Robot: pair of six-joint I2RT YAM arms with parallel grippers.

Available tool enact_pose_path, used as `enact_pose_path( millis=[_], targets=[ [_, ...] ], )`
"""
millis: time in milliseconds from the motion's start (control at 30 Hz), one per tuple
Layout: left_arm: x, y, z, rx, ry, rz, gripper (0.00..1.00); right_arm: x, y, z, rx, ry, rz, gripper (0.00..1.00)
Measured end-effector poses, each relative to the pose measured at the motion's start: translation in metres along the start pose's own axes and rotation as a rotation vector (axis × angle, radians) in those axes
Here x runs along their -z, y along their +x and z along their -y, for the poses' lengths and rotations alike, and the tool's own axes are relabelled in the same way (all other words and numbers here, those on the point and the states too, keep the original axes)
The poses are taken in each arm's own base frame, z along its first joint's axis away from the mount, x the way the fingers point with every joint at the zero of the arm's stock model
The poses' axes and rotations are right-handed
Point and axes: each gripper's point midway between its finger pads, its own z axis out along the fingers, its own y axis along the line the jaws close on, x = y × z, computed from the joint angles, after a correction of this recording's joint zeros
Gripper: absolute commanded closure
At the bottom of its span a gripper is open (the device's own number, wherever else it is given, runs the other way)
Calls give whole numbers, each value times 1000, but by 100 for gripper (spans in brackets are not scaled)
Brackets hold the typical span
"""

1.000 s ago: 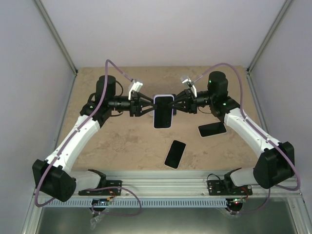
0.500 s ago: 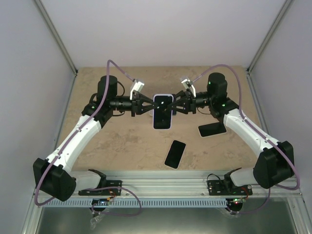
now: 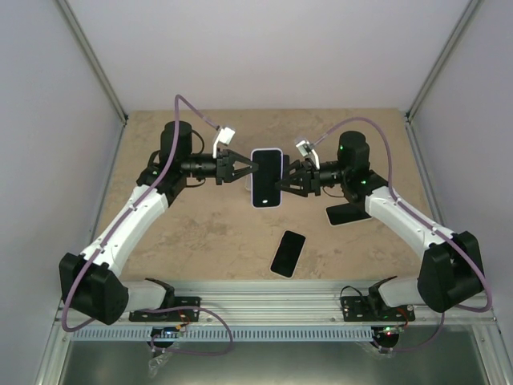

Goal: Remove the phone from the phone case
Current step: Pick up the phone at the center of the board.

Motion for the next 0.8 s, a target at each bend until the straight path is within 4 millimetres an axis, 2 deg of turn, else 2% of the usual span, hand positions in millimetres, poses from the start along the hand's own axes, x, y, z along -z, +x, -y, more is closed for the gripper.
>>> enact_pose_path(
  millis=[367,600,700,800],
  targets=[
    [-1,1,-2,3,0,3,100,-2,-7,5,-26,30,26,71],
    [-1,4,-4,9,-5,0,100,-3,-11,12,-59,52,39,87],
    [-1,4,-4,6,-7,1,100,-3,-12,12,-64,52,40,96],
    [-1,5,-5,0,-9,-3,78,-4,-12,11,-63,51,40,99]
  ],
)
